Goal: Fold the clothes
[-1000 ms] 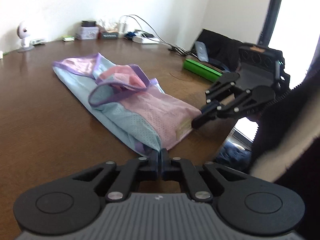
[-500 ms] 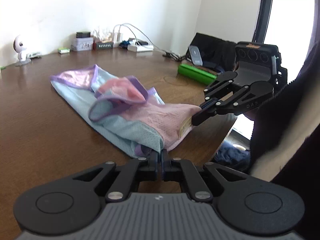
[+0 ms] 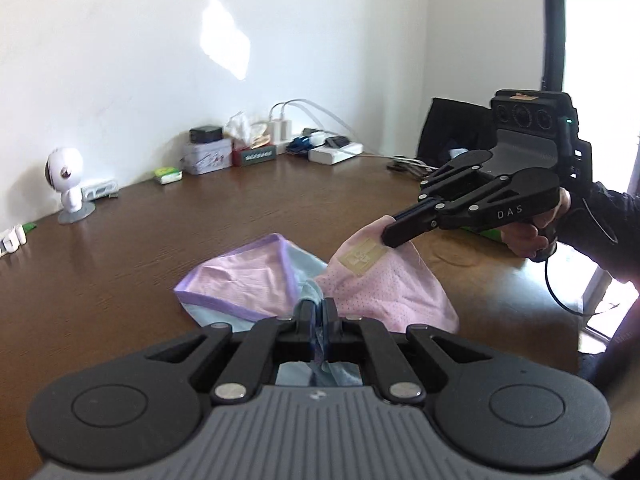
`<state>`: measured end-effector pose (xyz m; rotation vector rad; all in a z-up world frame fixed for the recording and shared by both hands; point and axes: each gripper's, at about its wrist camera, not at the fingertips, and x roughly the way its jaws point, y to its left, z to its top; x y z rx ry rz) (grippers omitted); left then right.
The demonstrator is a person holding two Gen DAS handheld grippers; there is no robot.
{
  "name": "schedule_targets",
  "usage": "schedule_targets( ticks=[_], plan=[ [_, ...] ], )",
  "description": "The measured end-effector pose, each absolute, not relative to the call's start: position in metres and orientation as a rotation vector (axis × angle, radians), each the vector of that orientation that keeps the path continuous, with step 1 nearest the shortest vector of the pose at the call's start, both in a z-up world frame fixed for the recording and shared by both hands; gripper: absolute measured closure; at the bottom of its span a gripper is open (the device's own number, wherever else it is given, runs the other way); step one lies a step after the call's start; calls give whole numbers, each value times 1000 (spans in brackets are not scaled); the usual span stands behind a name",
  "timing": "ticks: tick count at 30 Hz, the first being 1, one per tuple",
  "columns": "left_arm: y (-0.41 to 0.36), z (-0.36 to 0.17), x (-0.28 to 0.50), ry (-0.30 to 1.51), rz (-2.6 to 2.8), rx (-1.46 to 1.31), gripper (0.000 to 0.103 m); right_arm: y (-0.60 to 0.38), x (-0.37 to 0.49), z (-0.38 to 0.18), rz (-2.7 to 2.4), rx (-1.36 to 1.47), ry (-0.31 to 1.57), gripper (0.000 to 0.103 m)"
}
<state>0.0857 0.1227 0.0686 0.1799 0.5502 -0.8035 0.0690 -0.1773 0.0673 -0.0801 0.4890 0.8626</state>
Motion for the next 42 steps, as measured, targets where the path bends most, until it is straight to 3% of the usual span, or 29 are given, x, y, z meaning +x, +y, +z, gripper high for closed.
schedule_targets(
  ticks=[4, 6, 8, 11, 13, 20, 34, 35, 37, 40, 42],
  plan=[
    [119, 45, 124, 657, -728, 185, 98, -164, 114, 50, 793, -107, 575, 101],
    [122, 39, 128, 688, -671, 199, 89, -158, 132, 34, 750, -96, 657, 96],
    [131, 41, 121, 701, -647, 174, 61, -161, 138, 25, 708, -78, 703, 91],
    [141, 58, 89, 664, -673, 124, 52, -180, 122, 37, 719, -20, 641, 74],
    [139, 60, 74, 658, -743, 34, 47, -185, 108, 45, 772, 3, 614, 73],
    [110, 30, 72, 784, -730, 64, 47, -160, 81, 24, 858, -74, 683, 75],
    [109, 34, 62, 771, -701, 71, 46, -162, 65, 23, 787, -96, 673, 68],
    [109, 35, 60, 768, -703, 73, 44, -164, 63, 24, 795, -86, 669, 66],
    [111, 35, 54, 762, -714, 85, 40, -170, 57, 26, 803, -73, 664, 54],
    [114, 34, 45, 740, -744, 110, 24, -178, 49, 28, 811, -77, 658, 45],
    [113, 33, 45, 731, -756, 122, 20, -179, 45, 27, 821, -96, 656, 42]
  ],
)
